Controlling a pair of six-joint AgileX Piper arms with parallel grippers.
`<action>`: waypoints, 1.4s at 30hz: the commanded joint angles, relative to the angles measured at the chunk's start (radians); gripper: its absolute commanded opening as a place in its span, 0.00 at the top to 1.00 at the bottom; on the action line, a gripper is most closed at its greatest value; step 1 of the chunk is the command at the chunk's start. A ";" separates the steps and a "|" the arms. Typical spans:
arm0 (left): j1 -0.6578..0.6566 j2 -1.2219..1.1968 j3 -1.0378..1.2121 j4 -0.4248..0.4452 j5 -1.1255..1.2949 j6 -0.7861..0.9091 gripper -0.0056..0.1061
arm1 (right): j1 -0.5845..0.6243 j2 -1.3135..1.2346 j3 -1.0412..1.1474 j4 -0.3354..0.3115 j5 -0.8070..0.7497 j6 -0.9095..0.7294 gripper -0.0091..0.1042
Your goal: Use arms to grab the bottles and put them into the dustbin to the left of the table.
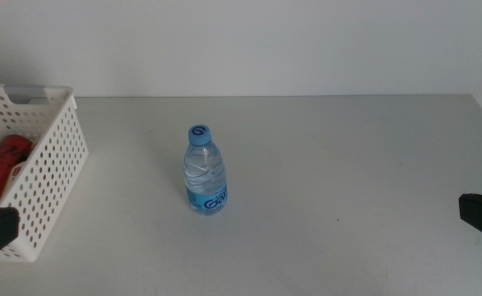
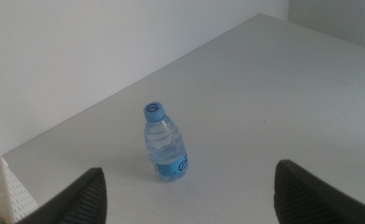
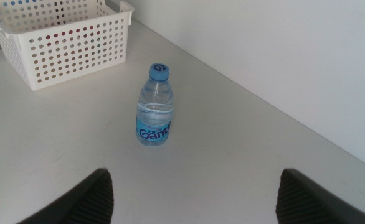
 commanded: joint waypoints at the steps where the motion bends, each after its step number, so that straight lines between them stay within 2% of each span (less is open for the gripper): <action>1: -0.008 0.016 -0.023 -0.034 -0.070 -0.004 0.15 | -0.006 0.005 -0.024 -0.003 -0.067 -0.013 0.33; 4: -0.008 0.019 -0.023 -0.026 -0.143 -0.004 0.15 | -0.006 0.005 -0.024 -0.003 -0.067 -0.013 0.33; 8: -0.008 0.056 -0.022 -0.085 -0.317 -0.004 0.15 | -0.006 0.005 -0.024 -0.003 -0.069 -0.013 0.33; 14: -0.008 0.195 -0.022 -0.141 -0.444 -0.004 0.15 | -0.006 0.005 -0.024 -0.003 -0.069 -0.013 0.33; 26: -0.008 0.393 -0.022 -0.180 -0.467 0.028 0.15 | -0.006 0.005 -0.024 -0.003 -0.069 -0.013 0.33; 29: -0.013 0.395 -0.022 -0.128 -0.490 0.020 0.15 | -0.006 0.005 -0.024 -0.003 -0.069 -0.013 0.33; 33: -0.097 0.387 0.029 0.058 -0.615 -0.082 0.15 | -0.006 0.005 -0.024 -0.003 -0.069 -0.013 0.33; 36: -0.200 0.375 0.096 0.159 -0.748 -0.170 0.15 | -0.006 0.005 -0.024 -0.003 -0.069 -0.013 0.33; 42: -0.360 0.379 0.182 0.209 -0.909 -0.157 0.15 | -0.006 0.005 -0.024 -0.003 -0.069 -0.013 0.33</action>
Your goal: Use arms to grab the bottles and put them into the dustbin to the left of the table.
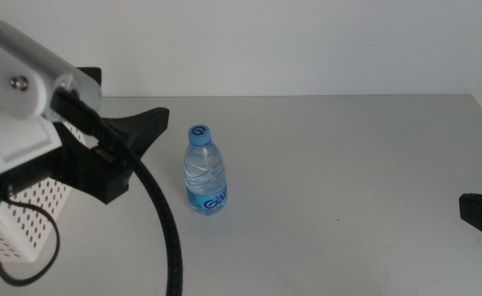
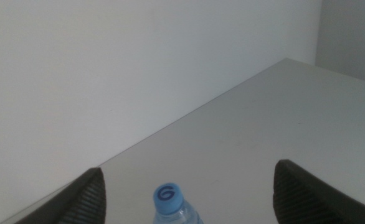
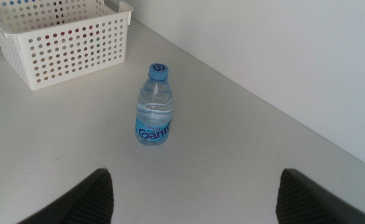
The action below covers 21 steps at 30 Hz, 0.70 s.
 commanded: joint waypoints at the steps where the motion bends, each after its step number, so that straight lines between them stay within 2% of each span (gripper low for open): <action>1: -0.042 -0.007 -0.009 0.009 -0.112 -0.003 0.15 | -0.005 0.005 -0.024 -0.001 -0.068 -0.013 0.33; 13: -0.049 0.076 0.035 -0.003 -0.119 -0.005 0.15 | -0.005 0.005 -0.024 -0.001 -0.069 -0.013 0.33; 17: -0.050 0.078 0.127 -0.044 -0.235 -0.021 0.15 | -0.005 0.005 -0.024 -0.001 -0.069 -0.013 0.33; 21: -0.099 0.078 0.293 -0.046 -0.490 -0.081 0.15 | -0.005 0.005 -0.024 -0.001 -0.069 -0.013 0.33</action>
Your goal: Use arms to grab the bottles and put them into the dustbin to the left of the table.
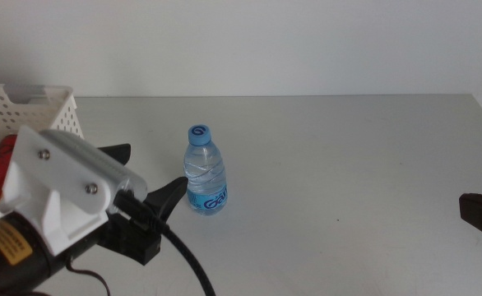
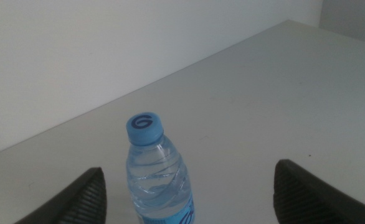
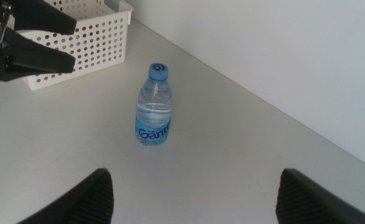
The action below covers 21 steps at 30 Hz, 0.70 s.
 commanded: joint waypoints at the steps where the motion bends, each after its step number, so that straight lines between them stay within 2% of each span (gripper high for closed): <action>1: -0.040 -0.006 0.045 -0.010 -0.233 -0.055 0.15 | -0.005 0.005 -0.024 -0.001 -0.069 -0.013 0.33; 7: -0.106 0.057 0.184 -0.001 -0.521 -0.180 0.15 | -0.005 0.005 -0.024 -0.001 -0.069 -0.013 0.33; 16: -0.060 0.261 0.129 0.023 -0.613 -0.213 0.13 | -0.005 0.005 -0.024 -0.001 -0.069 -0.013 0.33; 18: -0.027 0.294 0.098 0.059 -0.613 -0.211 0.13 | -0.005 0.005 -0.024 -0.001 -0.069 -0.013 0.33; 21: 0.036 0.337 0.057 0.164 -0.610 -0.250 0.13 | -0.005 0.005 -0.024 -0.001 -0.069 -0.013 0.33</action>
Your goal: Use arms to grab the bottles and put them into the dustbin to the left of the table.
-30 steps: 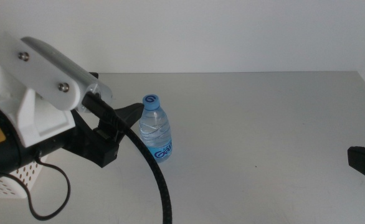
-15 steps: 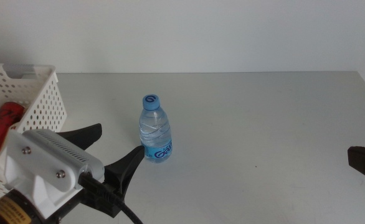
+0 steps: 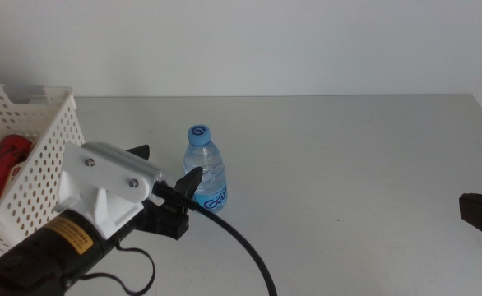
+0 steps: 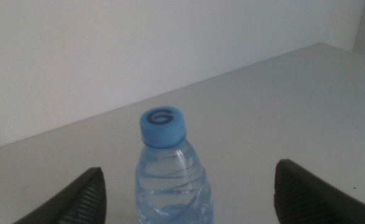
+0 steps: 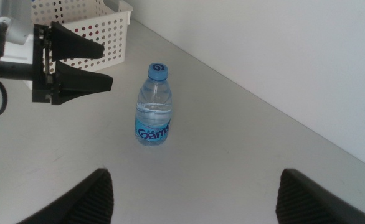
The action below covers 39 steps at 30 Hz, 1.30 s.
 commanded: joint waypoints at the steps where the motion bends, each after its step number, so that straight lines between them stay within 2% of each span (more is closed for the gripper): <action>1: 0.049 0.019 -0.060 0.089 -0.082 -0.073 0.13 | -0.005 0.005 -0.024 -0.001 -0.069 -0.013 0.33; 4: 0.128 0.070 -0.100 0.226 -0.084 -0.180 0.13 | -0.005 0.005 -0.024 -0.001 -0.069 -0.013 0.33; 8: 0.217 0.143 -0.180 0.464 -0.085 -0.318 0.13 | -0.005 0.005 -0.024 -0.001 -0.069 -0.013 0.33; 12: 0.268 0.223 -0.253 0.599 -0.089 -0.428 0.13 | -0.005 0.005 -0.024 -0.001 -0.069 -0.013 0.33; 19: 0.267 0.396 -0.330 0.606 -0.205 -0.427 0.13 | -0.005 0.005 -0.024 -0.001 -0.069 -0.013 0.33; 29: 0.267 0.628 -0.338 0.568 -0.456 -0.421 0.13 | -0.005 0.005 -0.024 -0.001 -0.069 -0.013 0.33; 39: 0.267 0.689 -0.338 0.568 -0.490 -0.424 0.14 | -0.005 0.005 -0.024 -0.001 -0.069 -0.013 0.33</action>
